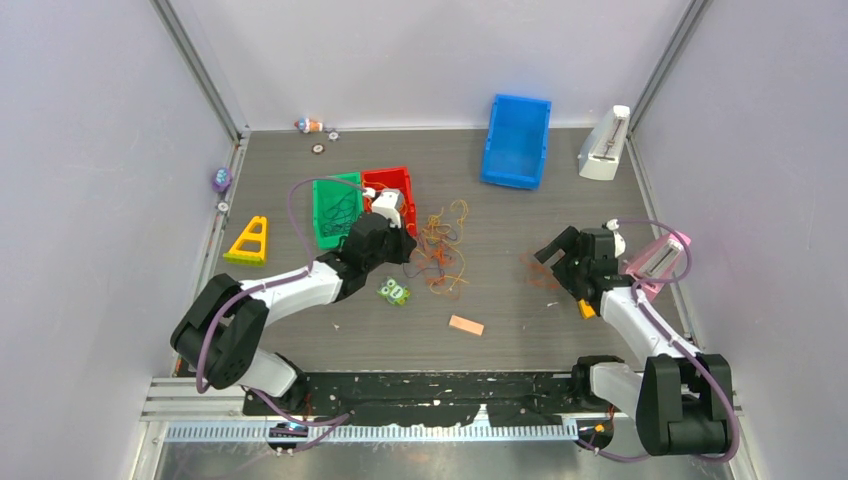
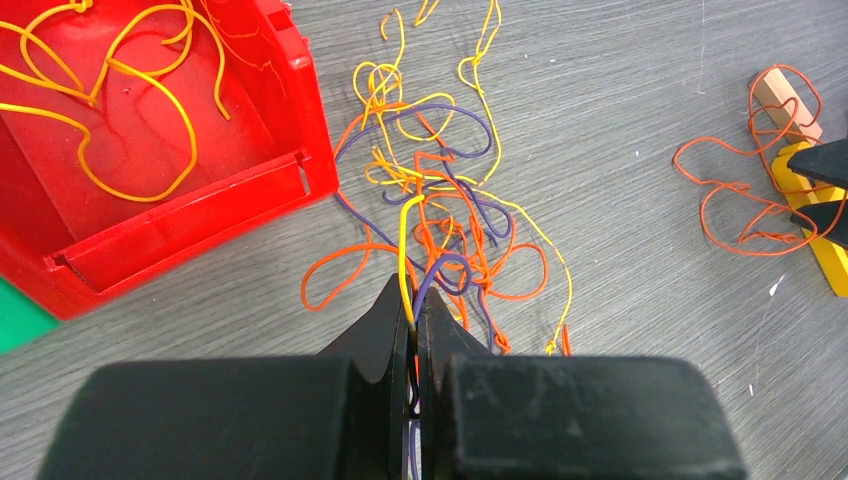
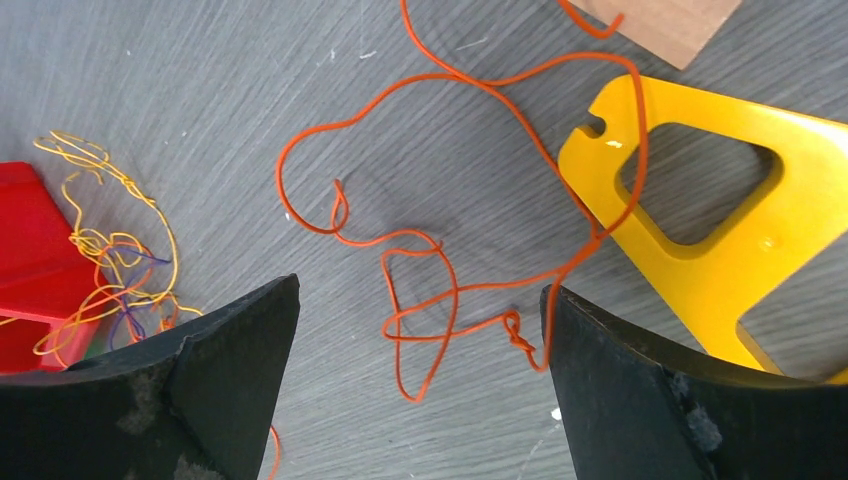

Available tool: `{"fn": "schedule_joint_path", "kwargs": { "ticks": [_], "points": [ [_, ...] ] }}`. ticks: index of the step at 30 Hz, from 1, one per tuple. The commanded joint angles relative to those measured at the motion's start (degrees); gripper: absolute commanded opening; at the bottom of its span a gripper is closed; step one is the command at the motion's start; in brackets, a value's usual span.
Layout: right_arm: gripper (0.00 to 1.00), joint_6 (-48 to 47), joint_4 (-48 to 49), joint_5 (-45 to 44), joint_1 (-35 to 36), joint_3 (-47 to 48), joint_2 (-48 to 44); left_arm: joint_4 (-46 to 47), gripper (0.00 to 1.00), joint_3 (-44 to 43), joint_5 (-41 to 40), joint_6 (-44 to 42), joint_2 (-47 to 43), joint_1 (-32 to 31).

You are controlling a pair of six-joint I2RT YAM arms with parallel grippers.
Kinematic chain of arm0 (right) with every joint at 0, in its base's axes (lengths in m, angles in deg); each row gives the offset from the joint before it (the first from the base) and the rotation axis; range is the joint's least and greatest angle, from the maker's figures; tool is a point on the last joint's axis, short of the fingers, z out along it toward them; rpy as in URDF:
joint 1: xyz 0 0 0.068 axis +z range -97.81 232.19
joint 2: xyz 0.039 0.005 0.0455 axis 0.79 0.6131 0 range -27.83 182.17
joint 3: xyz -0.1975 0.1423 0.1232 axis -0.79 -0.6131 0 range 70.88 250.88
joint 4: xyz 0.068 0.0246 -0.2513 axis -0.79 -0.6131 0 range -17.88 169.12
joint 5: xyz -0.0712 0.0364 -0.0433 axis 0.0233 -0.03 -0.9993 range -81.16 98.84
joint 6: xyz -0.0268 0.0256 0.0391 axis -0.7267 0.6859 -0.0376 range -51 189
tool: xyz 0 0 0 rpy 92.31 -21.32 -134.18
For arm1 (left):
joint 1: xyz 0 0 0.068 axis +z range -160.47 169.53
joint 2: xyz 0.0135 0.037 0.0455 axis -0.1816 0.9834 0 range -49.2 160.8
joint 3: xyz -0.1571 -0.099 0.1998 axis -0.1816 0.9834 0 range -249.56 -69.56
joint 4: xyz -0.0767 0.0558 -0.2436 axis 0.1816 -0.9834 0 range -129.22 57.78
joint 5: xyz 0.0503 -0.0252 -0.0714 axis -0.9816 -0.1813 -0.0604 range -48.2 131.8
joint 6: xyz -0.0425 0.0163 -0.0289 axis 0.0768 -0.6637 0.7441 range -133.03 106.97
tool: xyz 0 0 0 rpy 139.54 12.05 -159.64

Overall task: Untangle the cables
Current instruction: Pick up the cable at the center of the board.

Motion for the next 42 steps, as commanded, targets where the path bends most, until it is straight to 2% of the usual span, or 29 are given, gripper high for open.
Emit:
{"fn": "schedule_joint_path", "kwargs": {
  "ticks": [1, 6, 13, 23, 27, 31, 32, 33, 35, 36, 38, 40, 42],
  "points": [
    [0.95, 3.0, 5.4, 1.2, -0.1, 0.9, 1.6, 1.7, 0.0, -2.1, -0.2, -0.7, -1.4, -0.2],
    [0.95, 1.3, 5.0, 0.8, -0.1, 2.9, 4.7, 1.3, 0.0, -2.6, 0.7, -0.9, -0.8, -0.2],
    [0.95, 0.0, -4.0, -10.4, 1.0, 10.3, 11.5, 1.2, 0.0, -2.9, 1.2, -0.9, -0.3, -0.2],
    [0.95, 1.6, -3.1, -13.5, 3.3, 14.6, 18.3, 1.2, 0.0, -3.2, 1.5, -1.0, 0.0, -0.2],
    [0.95, 0.5, -6.5, -17.4, 4.9, 20.0, 24.1, 1.0, 0.0, -3.3, 1.5, -1.0, 0.1, -0.3],
    [0.95, -3.1, -14.4, -21.5, 7.1, 28.3, 32.6, 0.8, 0.0, -3.3, 1.5, -1.1, -0.1, -0.2],
    [1.0, -3.7, -15.7, -21.5, 7.4, 29.7, 33.6, 0.8, 0.0, -3.3, 1.5, -1.1, 0.0, -0.2],
    [0.96, -4.3, -15.8, -21.2, 7.7, 29.9, 33.7, 0.7, 0.0, -3.4, 1.5, -1.1, 0.0, -0.2],
    [0.72, -4.9, -14.2, -20.6, 8.0, 27.9, 32.9, 0.7, 0.0, -3.5, 1.5, -1.1, 0.1, -0.2],
    [0.46, -5.0, -13.9, -20.6, 8.0, 27.4, 31.9, 0.7, 0.0, -3.5, 1.6, -1.1, 0.1, -0.2],
    [0.11, -5.1, -13.4, -20.1, 8.0, 26.4, 30.7, 0.6, 0.0, -3.5, 1.6, -1.2, 0.0, -0.2],
    [0.06, -6.0, -13.1, -18.3, 8.0, 26.5, 29.8, 0.8, 0.0, -3.4, 1.8, -1.3, -0.1, -0.1],
    [0.05, -7.4, -12.7, -16.4, 8.0, 27.1, 28.0, 0.8, 0.0, -3.4, 1.7, -1.5, -0.2, -0.2]
  ]
}}
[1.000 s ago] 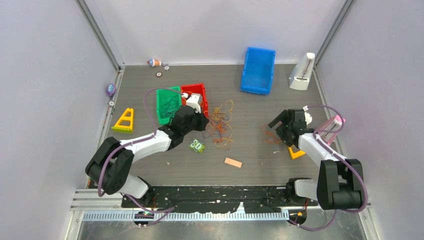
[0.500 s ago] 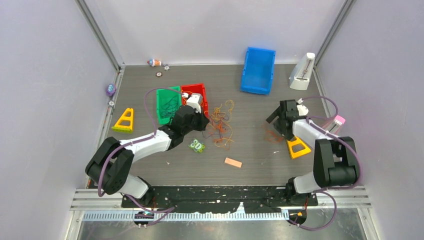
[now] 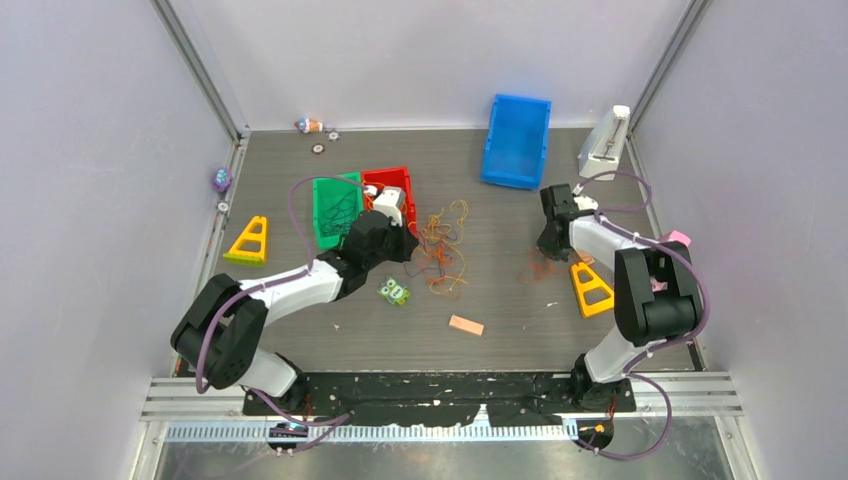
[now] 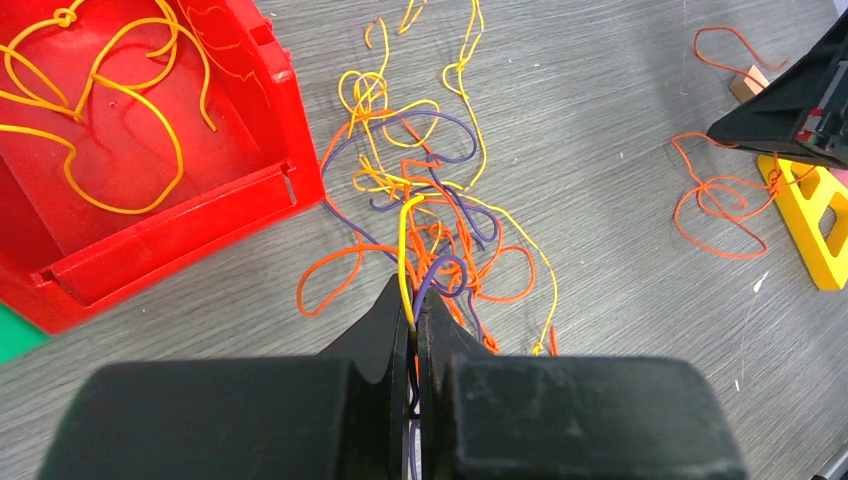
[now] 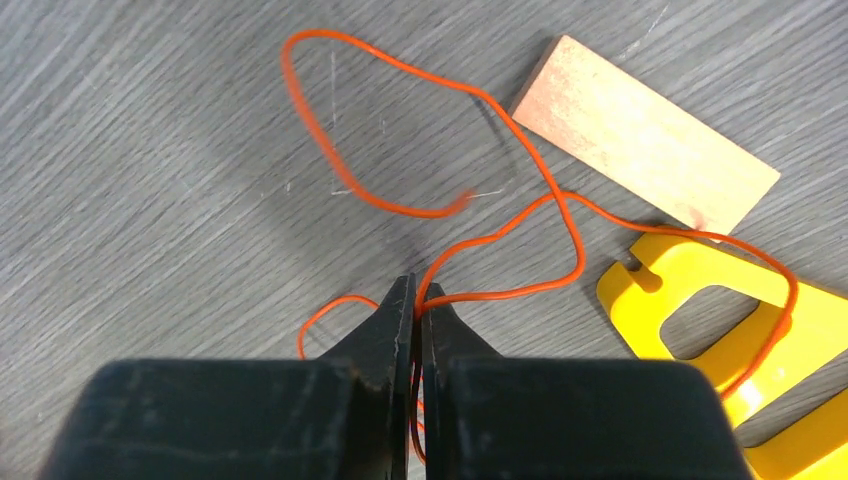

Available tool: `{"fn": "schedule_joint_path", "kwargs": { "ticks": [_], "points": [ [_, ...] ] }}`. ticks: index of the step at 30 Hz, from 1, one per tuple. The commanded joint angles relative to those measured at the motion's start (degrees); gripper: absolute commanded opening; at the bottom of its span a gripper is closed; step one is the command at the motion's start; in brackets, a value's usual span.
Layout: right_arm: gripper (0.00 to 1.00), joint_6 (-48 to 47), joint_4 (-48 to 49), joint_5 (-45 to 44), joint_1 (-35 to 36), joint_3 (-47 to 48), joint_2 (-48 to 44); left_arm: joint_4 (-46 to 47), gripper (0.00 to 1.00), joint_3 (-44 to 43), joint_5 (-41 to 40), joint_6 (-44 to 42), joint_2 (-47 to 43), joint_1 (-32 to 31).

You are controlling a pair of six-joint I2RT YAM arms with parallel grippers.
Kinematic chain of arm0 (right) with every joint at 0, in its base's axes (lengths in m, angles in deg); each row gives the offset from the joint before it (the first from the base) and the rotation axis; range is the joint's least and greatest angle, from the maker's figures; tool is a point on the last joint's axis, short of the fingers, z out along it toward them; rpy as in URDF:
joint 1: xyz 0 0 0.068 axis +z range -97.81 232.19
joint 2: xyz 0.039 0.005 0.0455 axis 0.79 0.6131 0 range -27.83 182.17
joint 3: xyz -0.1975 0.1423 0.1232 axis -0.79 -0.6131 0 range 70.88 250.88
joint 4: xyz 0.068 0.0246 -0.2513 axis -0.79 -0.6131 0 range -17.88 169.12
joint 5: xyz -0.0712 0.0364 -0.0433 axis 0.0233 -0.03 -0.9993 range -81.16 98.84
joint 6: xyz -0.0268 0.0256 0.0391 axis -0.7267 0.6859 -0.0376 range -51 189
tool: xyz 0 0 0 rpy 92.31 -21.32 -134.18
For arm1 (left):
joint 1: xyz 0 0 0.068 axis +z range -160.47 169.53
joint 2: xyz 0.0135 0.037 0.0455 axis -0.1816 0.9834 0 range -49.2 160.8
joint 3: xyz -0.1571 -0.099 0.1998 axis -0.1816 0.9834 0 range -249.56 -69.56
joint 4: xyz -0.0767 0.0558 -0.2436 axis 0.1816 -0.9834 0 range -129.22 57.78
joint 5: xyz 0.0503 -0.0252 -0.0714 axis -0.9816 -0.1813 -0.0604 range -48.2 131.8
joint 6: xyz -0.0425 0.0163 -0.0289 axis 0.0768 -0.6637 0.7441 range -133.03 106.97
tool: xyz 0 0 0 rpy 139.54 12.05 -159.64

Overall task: Untangle the cables
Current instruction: Pick up the cable at the center of the board, then place the cable in the bin.

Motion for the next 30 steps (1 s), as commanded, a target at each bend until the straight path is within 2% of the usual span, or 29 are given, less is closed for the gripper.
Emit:
{"fn": "schedule_joint_path", "kwargs": {
  "ticks": [1, 6, 10, 15, 21, 27, 30],
  "points": [
    [0.05, -4.7, 1.0, 3.9, 0.1, 1.3, -6.1, 1.3, 0.0, -2.4, 0.5, -1.3, -0.2, -0.2],
    [0.06, -11.0, 0.9, 15.3, 0.2, 5.9, -11.2, 1.2, 0.0, -2.5, 0.5, -1.4, 0.0, -0.2],
    [0.05, -13.7, -0.9, 22.3, 0.2, 14.1, -14.2, 1.0, 0.0, -2.6, 0.4, -1.6, -0.1, -0.2],
    [0.05, -14.5, -2.5, 24.9, 0.0, 24.4, -12.9, 0.8, 0.0, -2.7, 0.4, -1.7, 0.1, -0.2],
    [0.05, -15.2, -2.2, 25.4, -1.3, 37.9, -5.0, 0.8, 0.0, -2.8, 0.6, -1.7, 0.0, -0.2],
    [0.05, -12.8, 1.1, 30.1, -2.3, 51.1, 9.5, 0.4, 0.0, -2.9, 0.4, -2.3, -0.3, -0.2],
    [0.05, -11.7, 2.2, 29.1, -2.9, 56.1, 15.4, 0.4, 0.0, -2.8, 0.7, -2.2, -0.3, -0.2]
  ]
}}
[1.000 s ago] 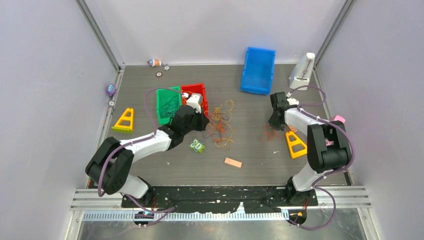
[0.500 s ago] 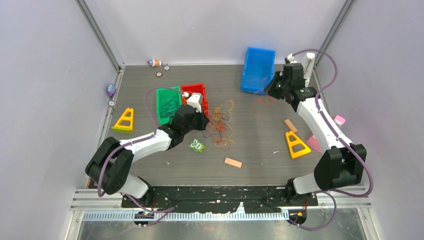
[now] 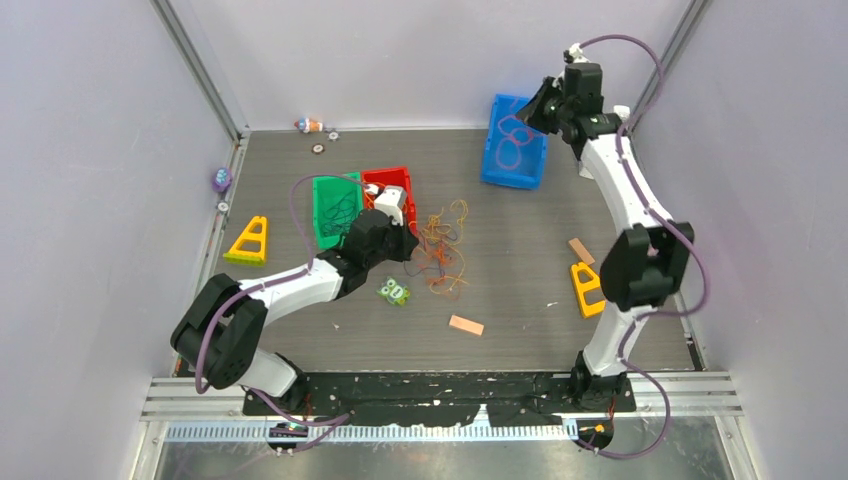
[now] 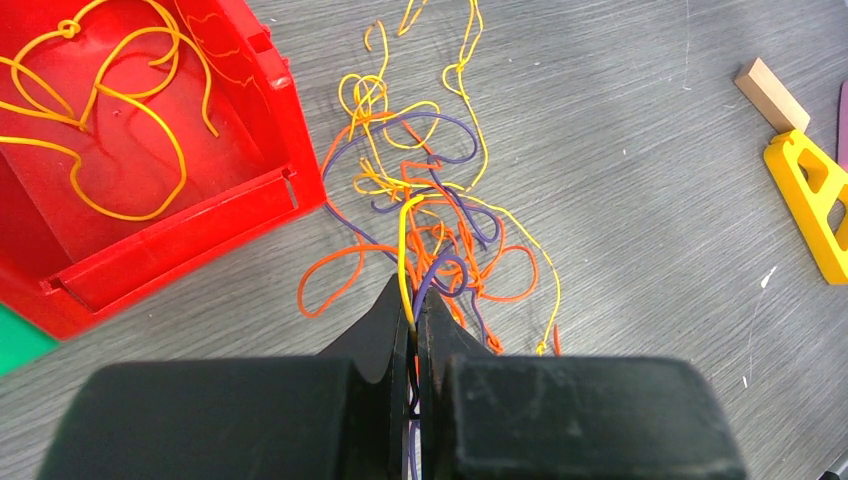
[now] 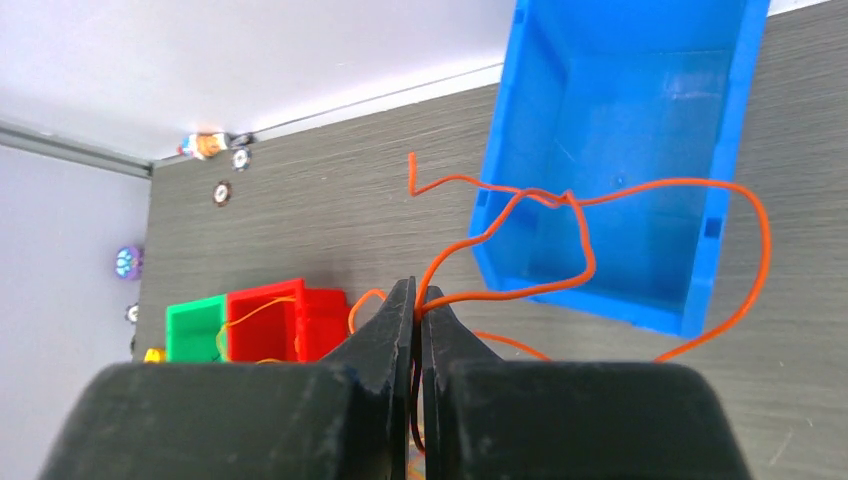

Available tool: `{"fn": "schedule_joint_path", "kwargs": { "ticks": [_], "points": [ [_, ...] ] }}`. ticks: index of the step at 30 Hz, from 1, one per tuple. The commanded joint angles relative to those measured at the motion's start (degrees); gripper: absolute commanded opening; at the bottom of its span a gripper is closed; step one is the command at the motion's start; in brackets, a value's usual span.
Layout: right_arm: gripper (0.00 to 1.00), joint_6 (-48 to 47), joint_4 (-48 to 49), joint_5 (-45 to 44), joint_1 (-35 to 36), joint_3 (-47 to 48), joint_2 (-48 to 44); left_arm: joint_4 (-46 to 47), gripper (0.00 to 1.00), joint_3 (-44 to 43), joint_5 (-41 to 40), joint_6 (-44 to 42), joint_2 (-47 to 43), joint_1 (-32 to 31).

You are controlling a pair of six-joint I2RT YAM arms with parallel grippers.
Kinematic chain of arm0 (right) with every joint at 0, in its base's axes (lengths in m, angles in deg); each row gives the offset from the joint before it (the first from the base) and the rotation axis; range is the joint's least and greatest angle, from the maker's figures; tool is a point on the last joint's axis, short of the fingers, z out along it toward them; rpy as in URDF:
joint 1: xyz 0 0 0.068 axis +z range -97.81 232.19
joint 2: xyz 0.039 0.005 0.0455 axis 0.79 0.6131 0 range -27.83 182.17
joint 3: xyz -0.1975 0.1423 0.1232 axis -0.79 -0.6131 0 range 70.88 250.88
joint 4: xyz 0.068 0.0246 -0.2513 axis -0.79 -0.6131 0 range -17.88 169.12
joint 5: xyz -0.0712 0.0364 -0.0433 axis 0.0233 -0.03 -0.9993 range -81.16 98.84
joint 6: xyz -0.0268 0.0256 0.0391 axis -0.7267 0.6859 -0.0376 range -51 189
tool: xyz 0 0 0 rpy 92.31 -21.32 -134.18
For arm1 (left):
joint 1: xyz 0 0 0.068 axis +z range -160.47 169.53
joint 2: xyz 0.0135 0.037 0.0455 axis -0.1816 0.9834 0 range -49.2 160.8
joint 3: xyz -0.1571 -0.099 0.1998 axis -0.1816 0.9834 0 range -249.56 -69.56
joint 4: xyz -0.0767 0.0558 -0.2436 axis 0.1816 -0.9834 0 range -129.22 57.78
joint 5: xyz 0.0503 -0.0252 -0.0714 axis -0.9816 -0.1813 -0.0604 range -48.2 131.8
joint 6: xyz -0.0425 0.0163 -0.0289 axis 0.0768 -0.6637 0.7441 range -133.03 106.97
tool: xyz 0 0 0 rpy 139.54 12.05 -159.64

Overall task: Untangle the cables
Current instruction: Place the cable in the bin.

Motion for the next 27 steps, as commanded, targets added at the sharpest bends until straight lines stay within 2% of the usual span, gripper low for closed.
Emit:
{"fn": "schedule_joint_path", "kwargs": {
  "ticks": [1, 8, 10, 11, 13, 15, 22, 26, 27],
  "points": [
    [0.05, 2.2, 3.5, 1.0, -0.8, 7.7, 8.6, 1.3, 0.0, -2.2, 0.6, -0.7, -0.2, -0.2],
    [0.08, 2.7, 7.4, -2.4, -1.8, 18.4, 21.8, 1.2, 0.0, -2.3, 0.8, -0.6, 0.0, -0.3],
    [0.24, 2.3, 6.3, -2.7, -2.1, 22.8, 25.9, 1.3, 0.0, -2.5, 0.8, -0.6, 0.2, -0.2],
    [0.51, 2.2, 4.9, -2.7, -2.2, 25.6, 28.0, 1.1, 0.0, -2.6, 0.8, -0.6, 0.3, -0.2],
    [0.75, 1.3, 2.4, -2.0, -2.5, 29.0, 30.0, 0.9, 0.0, -2.7, 1.0, -0.6, 0.3, -0.2],
    [0.81, 0.7, 0.3, -3.5, -2.5, 29.8, 29.7, 0.8, 0.0, -2.7, 1.2, -1.0, 0.0, -0.3],
    [0.85, -3.0, -0.9, -6.4, -2.2, 19.3, 18.6, 0.9, 0.0, -2.7, 1.3, -1.4, 0.0, -0.4],
    [0.84, -7.4, 3.1, -1.9, -0.2, 4.5, 8.0, 1.0, 0.0, -2.8, 1.4, -1.7, 0.0, -0.4],
    [0.84, -7.8, 4.8, 0.0, 1.0, -2.6, 6.1, 1.0, 0.0, -2.6, 1.3, -1.7, -0.2, -0.4]
  ]
}}
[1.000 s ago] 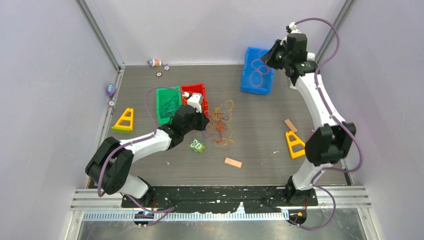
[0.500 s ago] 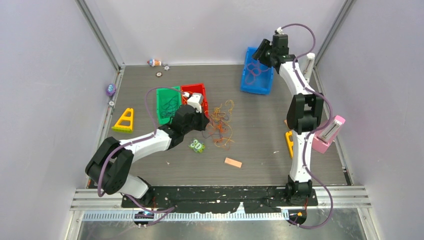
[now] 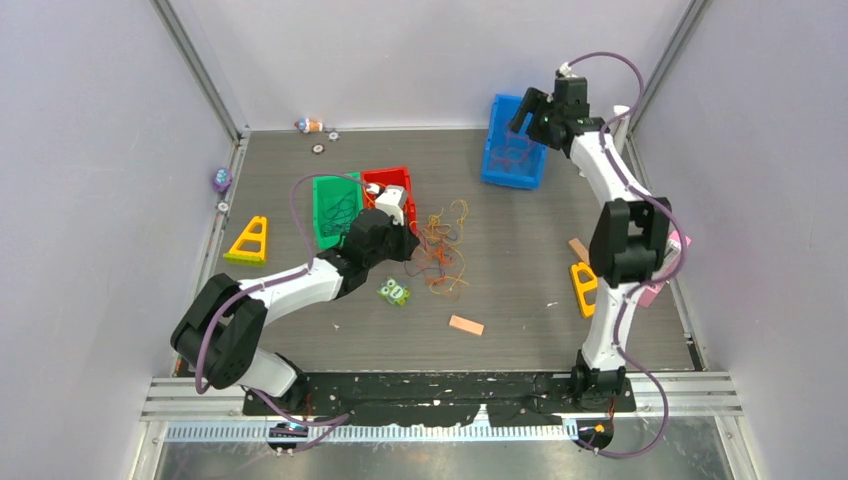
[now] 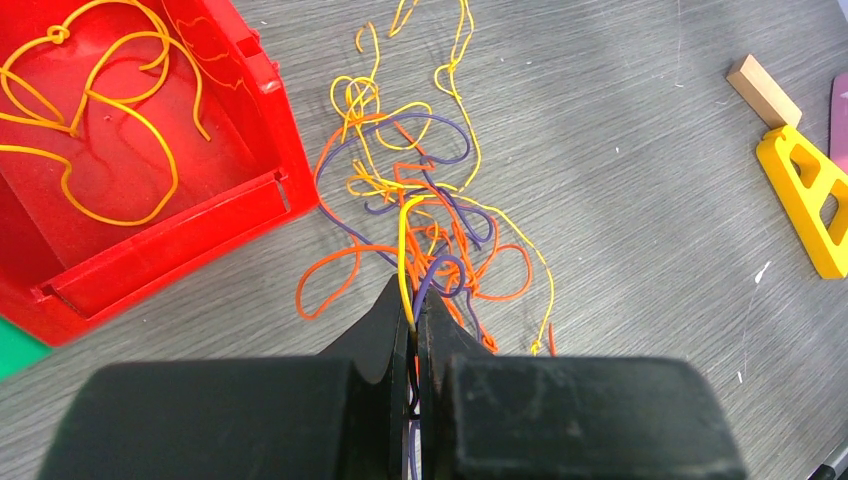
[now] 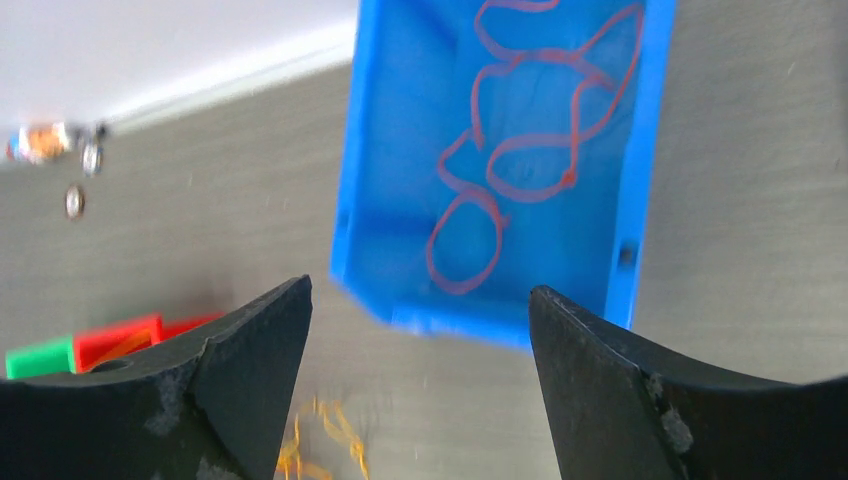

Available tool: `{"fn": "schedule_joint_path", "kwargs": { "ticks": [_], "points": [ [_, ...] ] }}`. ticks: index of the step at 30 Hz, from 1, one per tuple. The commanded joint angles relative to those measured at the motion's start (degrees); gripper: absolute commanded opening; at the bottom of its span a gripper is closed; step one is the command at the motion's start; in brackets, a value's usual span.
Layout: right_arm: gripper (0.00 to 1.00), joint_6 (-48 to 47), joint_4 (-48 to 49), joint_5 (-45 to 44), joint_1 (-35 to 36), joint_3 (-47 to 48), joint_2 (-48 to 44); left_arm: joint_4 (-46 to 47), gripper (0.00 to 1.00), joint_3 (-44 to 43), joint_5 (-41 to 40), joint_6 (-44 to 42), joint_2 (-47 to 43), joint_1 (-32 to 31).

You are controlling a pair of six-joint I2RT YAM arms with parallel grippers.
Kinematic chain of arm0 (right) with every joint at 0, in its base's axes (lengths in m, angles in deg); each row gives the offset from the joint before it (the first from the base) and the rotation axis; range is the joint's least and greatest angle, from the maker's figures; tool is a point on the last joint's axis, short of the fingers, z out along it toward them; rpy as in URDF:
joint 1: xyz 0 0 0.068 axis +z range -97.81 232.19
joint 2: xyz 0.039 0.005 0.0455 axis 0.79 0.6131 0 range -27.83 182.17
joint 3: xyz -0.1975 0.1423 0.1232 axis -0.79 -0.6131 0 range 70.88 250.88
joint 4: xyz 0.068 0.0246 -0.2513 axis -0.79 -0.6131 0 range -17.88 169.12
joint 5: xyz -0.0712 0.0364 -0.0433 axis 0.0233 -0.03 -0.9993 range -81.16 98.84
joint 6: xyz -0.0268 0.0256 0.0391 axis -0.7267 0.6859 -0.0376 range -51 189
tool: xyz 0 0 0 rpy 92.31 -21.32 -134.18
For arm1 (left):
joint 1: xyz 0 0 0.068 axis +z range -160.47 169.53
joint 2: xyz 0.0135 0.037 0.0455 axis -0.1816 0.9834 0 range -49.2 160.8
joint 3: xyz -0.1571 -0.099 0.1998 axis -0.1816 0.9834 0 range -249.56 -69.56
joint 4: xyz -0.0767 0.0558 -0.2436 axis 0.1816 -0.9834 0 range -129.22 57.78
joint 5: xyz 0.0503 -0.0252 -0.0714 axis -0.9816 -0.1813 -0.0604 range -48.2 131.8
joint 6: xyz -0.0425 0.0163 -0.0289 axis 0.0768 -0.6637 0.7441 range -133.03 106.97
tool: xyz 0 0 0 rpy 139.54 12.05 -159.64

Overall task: Untangle the cables
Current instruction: Place the cable in the bin, then untie the cable.

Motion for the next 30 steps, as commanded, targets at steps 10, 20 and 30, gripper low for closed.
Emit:
{"fn": "schedule_joint_path", "kwargs": {
  "ticks": [10, 20, 30],
  "points": [
    [0.82, -7.8, 25.4, 6.2, 13.5, -48.6, -30.5, 1.6, 0.0, -2.6, 2.8, -1.3, 0.9, -0.4],
    [0.81, -8.0, 20.0, 1.4, 18.2, -41.8, -17.1, 1.6, 0.0, -2.2, 2.5, -2.0, 0.4, -0.4],
    [0.64, -7.7, 12.2, -6.7, 21.3, -31.3, -6.2, 1.4, 0.0, -2.1, 2.0, -2.2, 0.1, -0.4]
  ]
}}
